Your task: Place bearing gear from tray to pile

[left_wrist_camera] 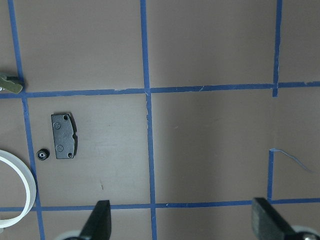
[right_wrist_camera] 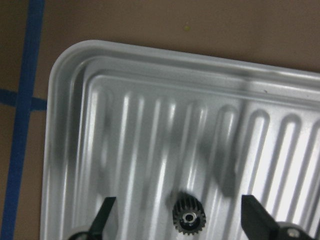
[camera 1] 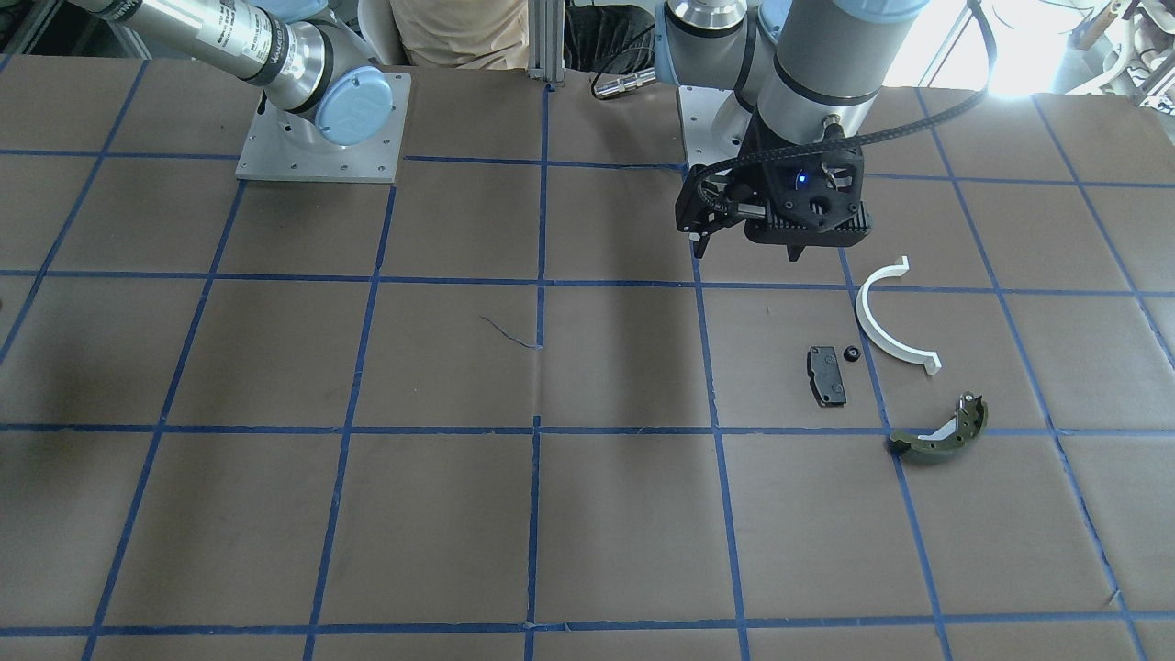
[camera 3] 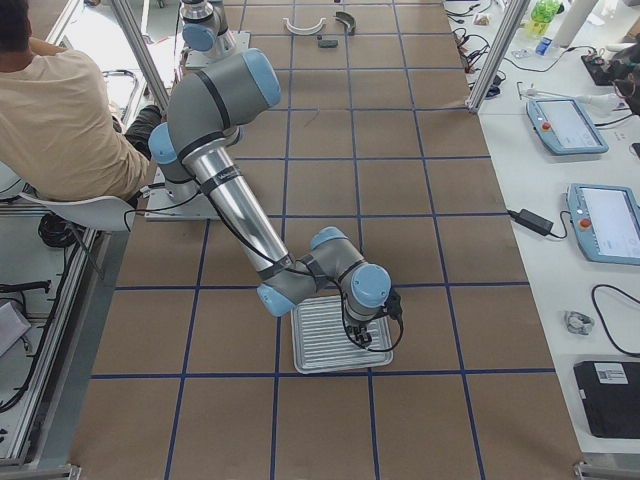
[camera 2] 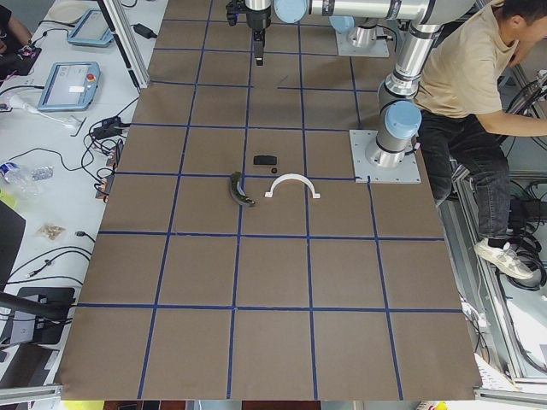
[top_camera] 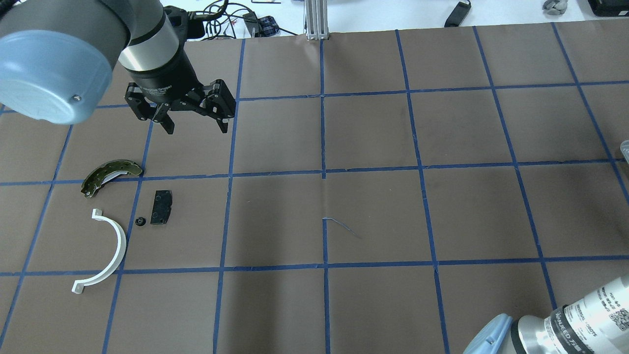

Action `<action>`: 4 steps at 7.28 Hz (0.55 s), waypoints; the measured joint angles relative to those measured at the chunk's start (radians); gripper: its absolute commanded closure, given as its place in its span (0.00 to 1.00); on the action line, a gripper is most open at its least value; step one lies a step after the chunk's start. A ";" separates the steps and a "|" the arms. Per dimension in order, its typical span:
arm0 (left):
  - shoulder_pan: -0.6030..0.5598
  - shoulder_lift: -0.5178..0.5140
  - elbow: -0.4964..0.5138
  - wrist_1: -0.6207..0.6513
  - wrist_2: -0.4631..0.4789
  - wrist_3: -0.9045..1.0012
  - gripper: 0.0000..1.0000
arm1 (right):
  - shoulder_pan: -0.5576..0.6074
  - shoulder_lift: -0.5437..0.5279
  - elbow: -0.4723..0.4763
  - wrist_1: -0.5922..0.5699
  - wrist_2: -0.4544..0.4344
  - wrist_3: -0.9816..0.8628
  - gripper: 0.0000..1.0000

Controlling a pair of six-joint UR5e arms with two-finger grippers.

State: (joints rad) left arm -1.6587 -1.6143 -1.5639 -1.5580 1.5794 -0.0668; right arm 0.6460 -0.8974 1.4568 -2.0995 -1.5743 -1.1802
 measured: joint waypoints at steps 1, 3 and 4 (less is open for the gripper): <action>0.001 0.004 -0.003 0.000 0.001 0.001 0.00 | 0.000 0.000 0.000 0.001 -0.003 -0.001 0.26; 0.007 0.010 -0.006 0.000 0.001 0.016 0.00 | 0.000 0.000 0.001 0.001 -0.010 -0.002 0.26; 0.008 0.010 -0.006 0.000 0.001 0.021 0.00 | 0.000 0.001 0.002 0.000 -0.011 -0.002 0.26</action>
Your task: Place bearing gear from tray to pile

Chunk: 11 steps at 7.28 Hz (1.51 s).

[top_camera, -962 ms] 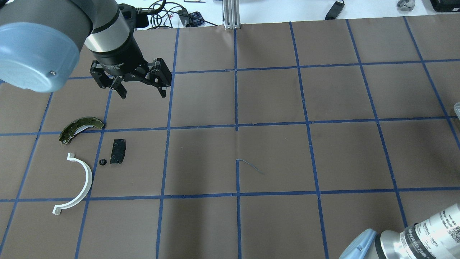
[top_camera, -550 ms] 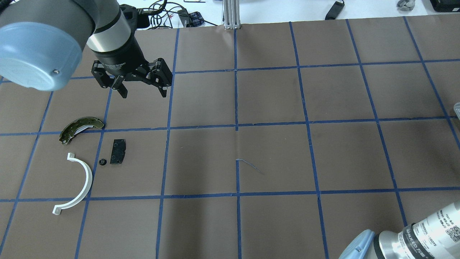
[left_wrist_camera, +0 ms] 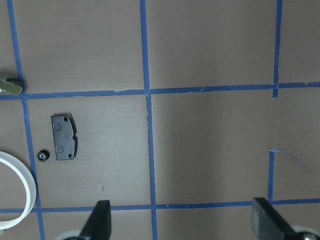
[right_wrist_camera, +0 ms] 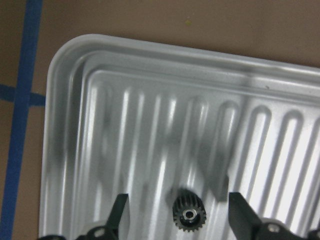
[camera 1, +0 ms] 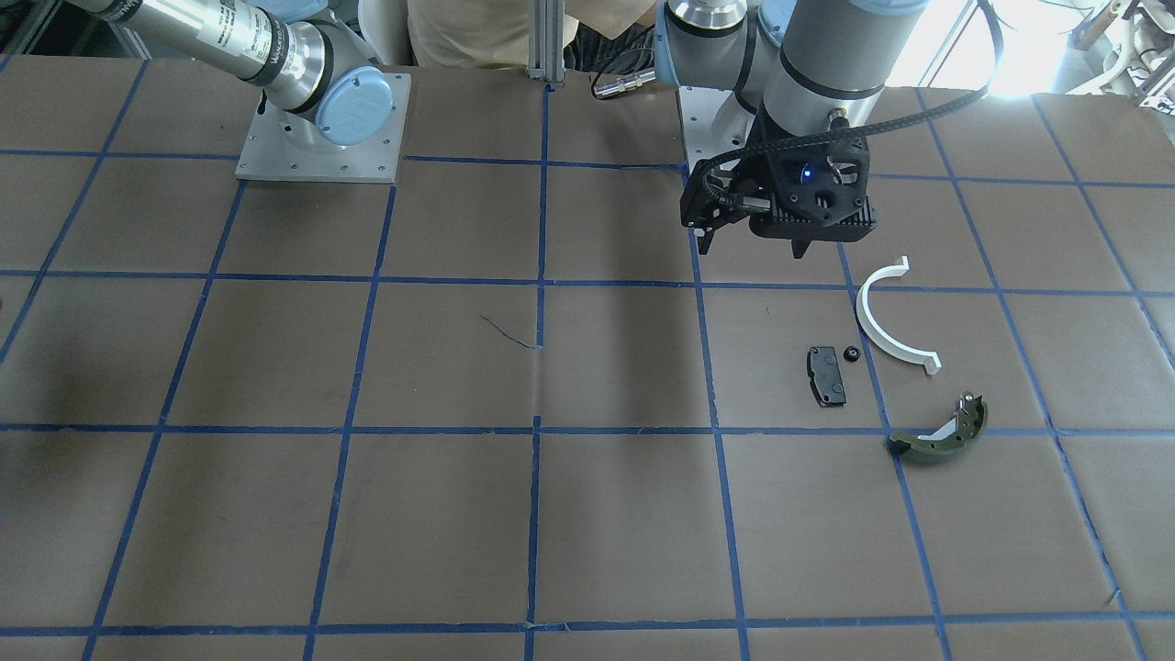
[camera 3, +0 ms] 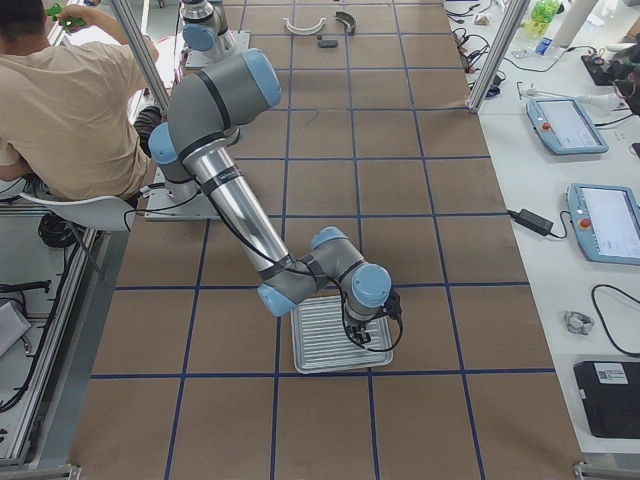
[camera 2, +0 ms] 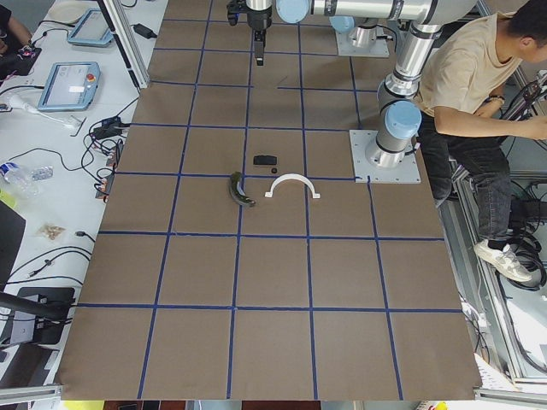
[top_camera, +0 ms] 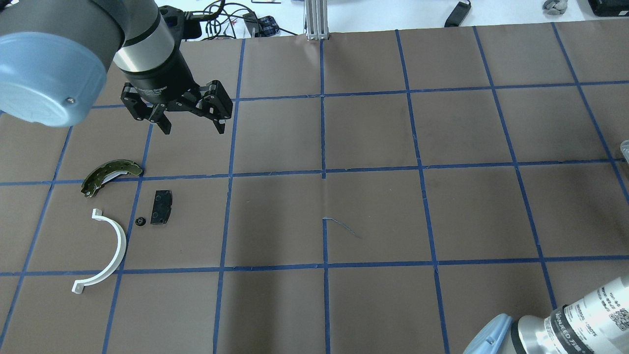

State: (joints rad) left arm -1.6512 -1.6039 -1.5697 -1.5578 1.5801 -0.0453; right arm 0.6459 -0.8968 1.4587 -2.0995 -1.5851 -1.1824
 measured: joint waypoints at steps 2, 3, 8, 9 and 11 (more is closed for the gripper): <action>0.001 0.001 0.002 0.000 0.000 0.003 0.00 | 0.000 0.002 0.001 0.000 -0.002 -0.002 0.38; 0.001 0.001 0.003 -0.001 0.001 0.004 0.00 | 0.000 0.002 0.001 0.000 -0.003 -0.003 0.43; -0.001 0.002 0.006 0.000 0.001 0.007 0.00 | 0.000 0.003 0.002 0.001 -0.013 -0.002 0.87; -0.001 0.001 0.007 -0.001 0.002 0.007 0.00 | 0.000 0.003 0.002 0.002 -0.017 -0.001 0.92; 0.000 0.000 0.006 0.000 0.002 0.007 0.00 | 0.001 -0.006 0.001 0.008 -0.022 0.007 0.92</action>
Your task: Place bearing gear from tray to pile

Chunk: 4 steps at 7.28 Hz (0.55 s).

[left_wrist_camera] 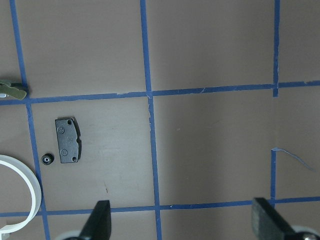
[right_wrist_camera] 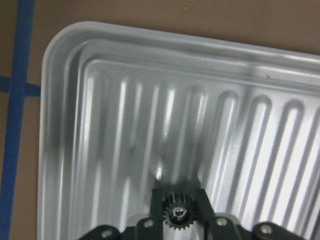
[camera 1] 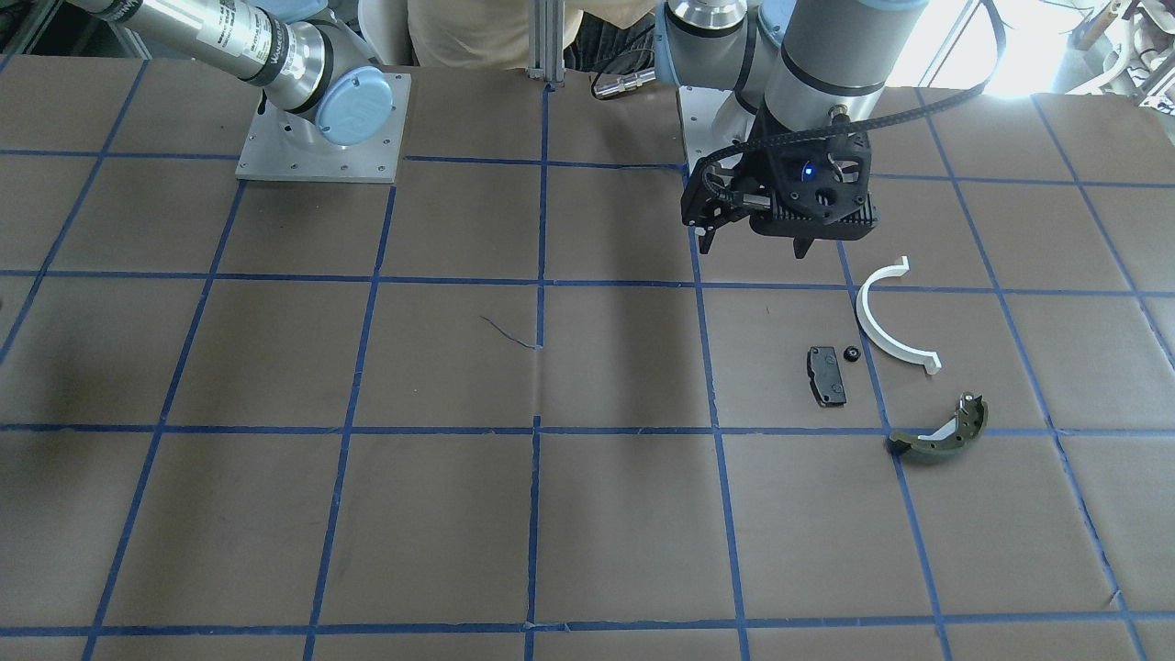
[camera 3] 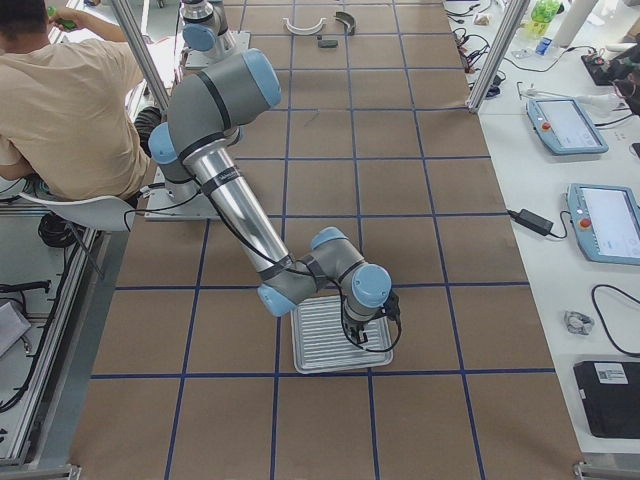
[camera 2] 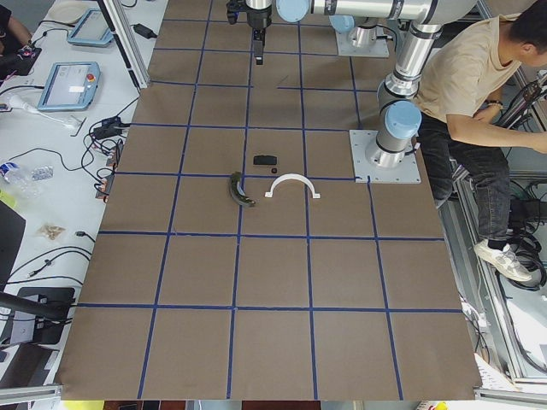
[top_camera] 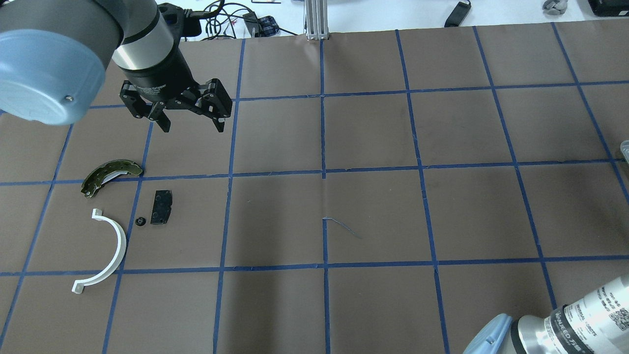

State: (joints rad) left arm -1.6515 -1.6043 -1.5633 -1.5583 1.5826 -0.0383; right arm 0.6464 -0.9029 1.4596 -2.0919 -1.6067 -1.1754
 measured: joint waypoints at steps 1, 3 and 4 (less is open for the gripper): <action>0.001 0.000 0.001 0.001 -0.001 0.000 0.00 | 0.003 -0.016 0.000 0.008 0.000 0.005 0.92; 0.002 0.000 0.001 0.001 -0.001 0.000 0.00 | 0.046 -0.075 0.006 0.034 0.001 0.029 0.92; 0.002 -0.001 0.001 0.001 -0.001 0.000 0.00 | 0.100 -0.106 0.017 0.053 0.001 0.080 0.92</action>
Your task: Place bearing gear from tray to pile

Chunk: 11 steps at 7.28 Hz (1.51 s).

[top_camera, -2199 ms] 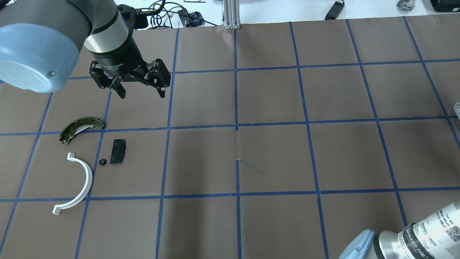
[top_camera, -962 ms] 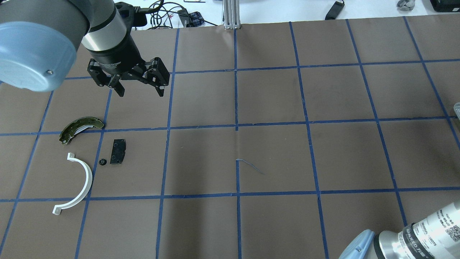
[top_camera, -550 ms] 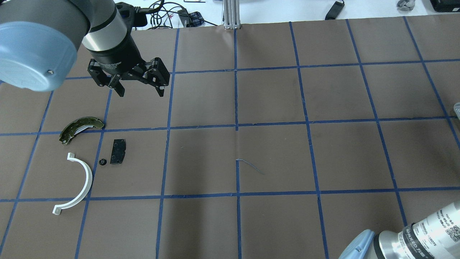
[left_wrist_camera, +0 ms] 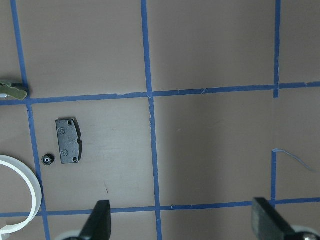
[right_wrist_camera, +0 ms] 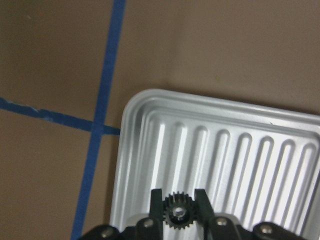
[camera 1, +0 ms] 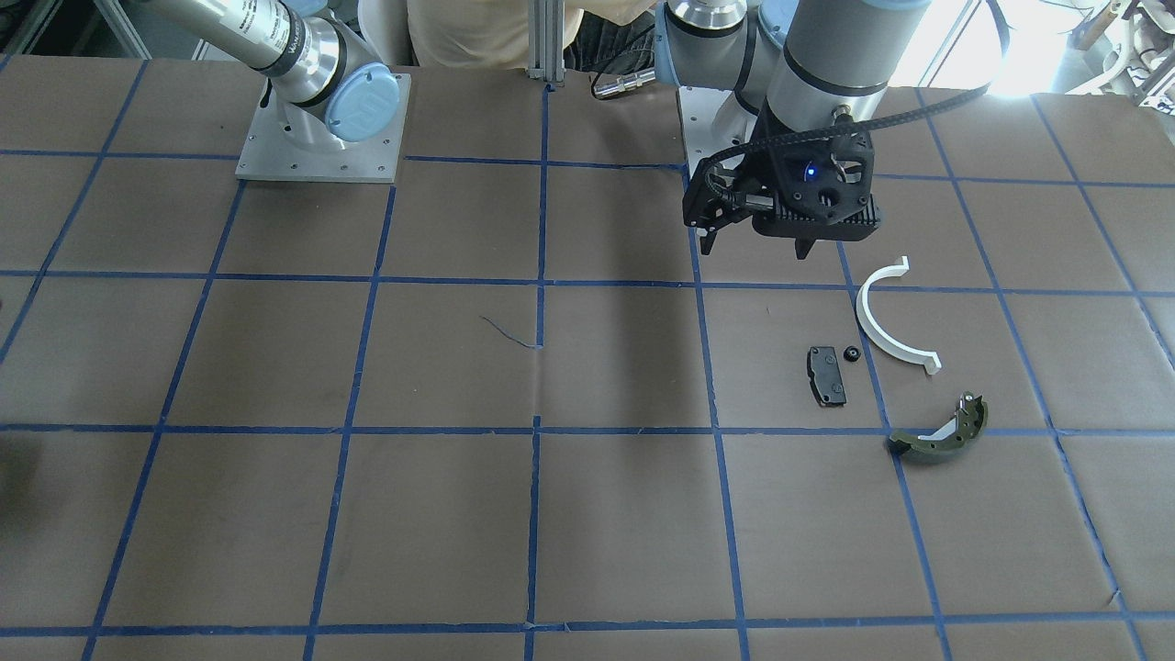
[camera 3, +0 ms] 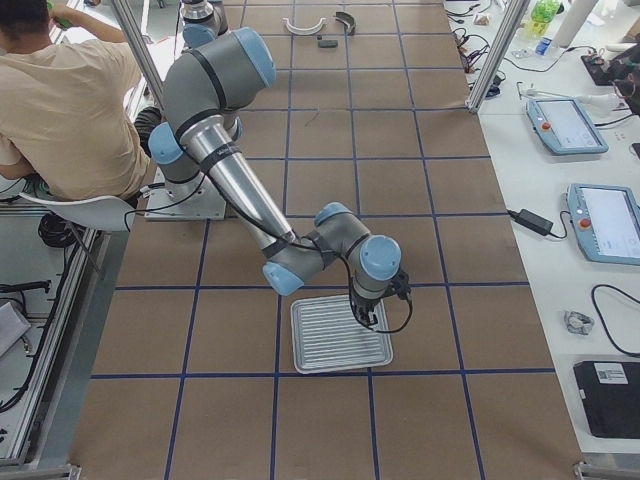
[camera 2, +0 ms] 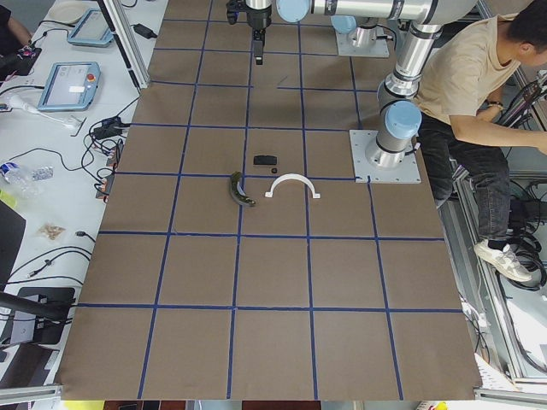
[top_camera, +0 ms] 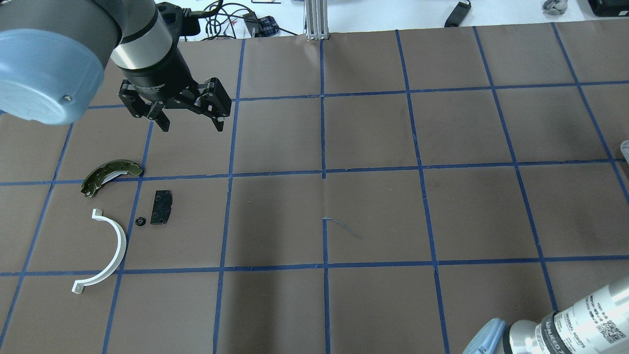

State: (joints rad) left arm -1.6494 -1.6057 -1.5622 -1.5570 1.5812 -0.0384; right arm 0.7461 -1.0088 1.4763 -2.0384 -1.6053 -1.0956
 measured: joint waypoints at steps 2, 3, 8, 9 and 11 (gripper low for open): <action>-0.003 -0.005 0.001 0.001 0.000 0.000 0.00 | 0.147 -0.045 0.052 0.013 0.008 0.193 0.92; -0.004 -0.004 0.001 0.001 0.000 0.000 0.00 | 0.228 -0.091 0.097 0.014 0.007 0.320 0.92; -0.004 -0.003 0.001 0.000 0.000 0.000 0.00 | 0.831 -0.293 0.336 -0.032 0.016 1.206 0.92; -0.003 -0.002 0.001 0.000 0.000 0.000 0.00 | 0.957 -0.269 0.343 -0.078 0.018 1.362 0.92; -0.002 0.001 0.001 0.000 -0.001 0.000 0.00 | 1.143 -0.201 0.347 -0.165 0.025 1.545 0.92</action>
State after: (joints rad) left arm -1.6511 -1.6047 -1.5616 -1.5570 1.5801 -0.0384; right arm 1.8891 -1.2103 1.8230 -2.2035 -1.5808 0.4498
